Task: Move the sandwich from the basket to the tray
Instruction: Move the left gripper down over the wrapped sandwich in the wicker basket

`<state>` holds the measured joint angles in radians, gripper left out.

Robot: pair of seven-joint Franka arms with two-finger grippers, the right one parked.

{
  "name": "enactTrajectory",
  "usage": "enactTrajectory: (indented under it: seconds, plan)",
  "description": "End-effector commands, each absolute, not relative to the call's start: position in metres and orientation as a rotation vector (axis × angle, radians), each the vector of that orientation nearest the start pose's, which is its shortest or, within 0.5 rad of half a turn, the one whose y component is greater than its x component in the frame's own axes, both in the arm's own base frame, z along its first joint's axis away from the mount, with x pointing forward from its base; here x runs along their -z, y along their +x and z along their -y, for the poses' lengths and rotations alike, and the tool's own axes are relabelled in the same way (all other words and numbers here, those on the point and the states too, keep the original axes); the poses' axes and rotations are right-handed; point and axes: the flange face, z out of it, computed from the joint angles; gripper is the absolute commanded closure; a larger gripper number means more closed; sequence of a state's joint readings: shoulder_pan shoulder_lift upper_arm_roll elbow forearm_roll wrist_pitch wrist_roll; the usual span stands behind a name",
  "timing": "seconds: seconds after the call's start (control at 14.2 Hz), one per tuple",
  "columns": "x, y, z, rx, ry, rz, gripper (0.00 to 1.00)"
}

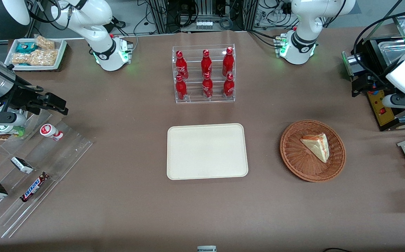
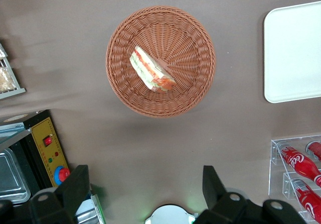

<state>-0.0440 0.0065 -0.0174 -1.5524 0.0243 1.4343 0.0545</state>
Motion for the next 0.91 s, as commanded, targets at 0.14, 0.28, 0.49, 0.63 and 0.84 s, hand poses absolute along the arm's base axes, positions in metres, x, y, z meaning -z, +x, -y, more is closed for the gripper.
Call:
enactTrajectory:
  seconds: [0.14,0.28,0.49,0.63,0.84]
  plan:
    - [-0.619,0.54,0.033,-0.17,-3.116,-0.176,0.0]
    - [-0.618,0.54,0.033,-0.172,-3.114,-0.178,0.0]
    - [-0.604,0.544,0.031,-0.217,-3.112,-0.173,0.0]
    - [-0.568,0.547,0.03,-0.339,-3.101,-0.162,0.0]
    - [-0.509,0.558,0.024,-0.491,-3.08,-0.148,0.0]
